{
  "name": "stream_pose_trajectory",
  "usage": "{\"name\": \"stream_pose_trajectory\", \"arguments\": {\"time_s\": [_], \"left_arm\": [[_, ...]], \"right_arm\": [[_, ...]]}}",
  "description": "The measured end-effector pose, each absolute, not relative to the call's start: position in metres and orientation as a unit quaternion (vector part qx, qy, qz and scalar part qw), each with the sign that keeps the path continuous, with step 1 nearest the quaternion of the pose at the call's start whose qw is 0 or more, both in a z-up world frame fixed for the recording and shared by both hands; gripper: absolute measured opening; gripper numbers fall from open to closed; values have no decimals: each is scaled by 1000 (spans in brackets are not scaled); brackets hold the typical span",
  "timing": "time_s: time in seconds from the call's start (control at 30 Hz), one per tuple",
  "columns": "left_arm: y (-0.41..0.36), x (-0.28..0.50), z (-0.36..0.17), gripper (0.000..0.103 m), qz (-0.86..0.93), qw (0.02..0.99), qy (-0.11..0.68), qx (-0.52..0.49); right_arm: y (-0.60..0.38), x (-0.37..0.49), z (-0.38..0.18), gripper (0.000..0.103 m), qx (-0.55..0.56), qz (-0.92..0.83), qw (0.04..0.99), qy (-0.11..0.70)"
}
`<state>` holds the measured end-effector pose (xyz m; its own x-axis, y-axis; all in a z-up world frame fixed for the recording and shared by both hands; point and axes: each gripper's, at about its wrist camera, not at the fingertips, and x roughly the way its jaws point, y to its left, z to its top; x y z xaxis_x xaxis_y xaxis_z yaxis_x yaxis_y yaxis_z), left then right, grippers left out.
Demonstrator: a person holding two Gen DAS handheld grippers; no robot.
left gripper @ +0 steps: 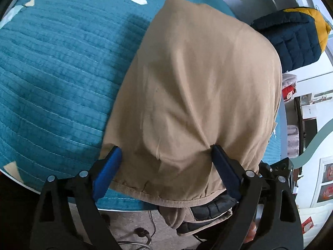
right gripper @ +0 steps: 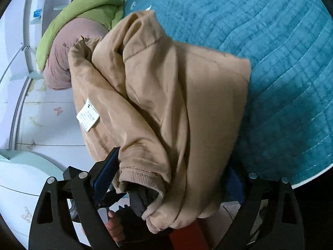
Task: Fold large clothes
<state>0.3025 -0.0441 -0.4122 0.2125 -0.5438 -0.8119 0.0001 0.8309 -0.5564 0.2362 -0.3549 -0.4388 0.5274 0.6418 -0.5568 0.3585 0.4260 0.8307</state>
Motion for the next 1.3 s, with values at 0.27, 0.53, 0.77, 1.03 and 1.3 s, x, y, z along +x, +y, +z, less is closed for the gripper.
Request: {"name": "stream_pose_trajectory", "arguments": {"time_s": [0.27,0.53,0.77,1.03,1.3], "left_arm": [[-59,296,-418,88,-202,737,602,-233],[-94,298,-417,88,-213,742,609,-183],[-108,302,-400,79,-200,763,590,-171],[-44,313,-390,88,-141,784,563,-221],[-58,332,-423,91,-163,737,593,-282]], "right_arm": [[-351,233,-443,95,519,104,706,470],[-328,238,-437,68,522,126,710,456],[-323,242,-448,38,581,167,675,423],[-318,239,-454,35,587,167,670,422],[-329,237,-473,36,616,169,647,418]]}}
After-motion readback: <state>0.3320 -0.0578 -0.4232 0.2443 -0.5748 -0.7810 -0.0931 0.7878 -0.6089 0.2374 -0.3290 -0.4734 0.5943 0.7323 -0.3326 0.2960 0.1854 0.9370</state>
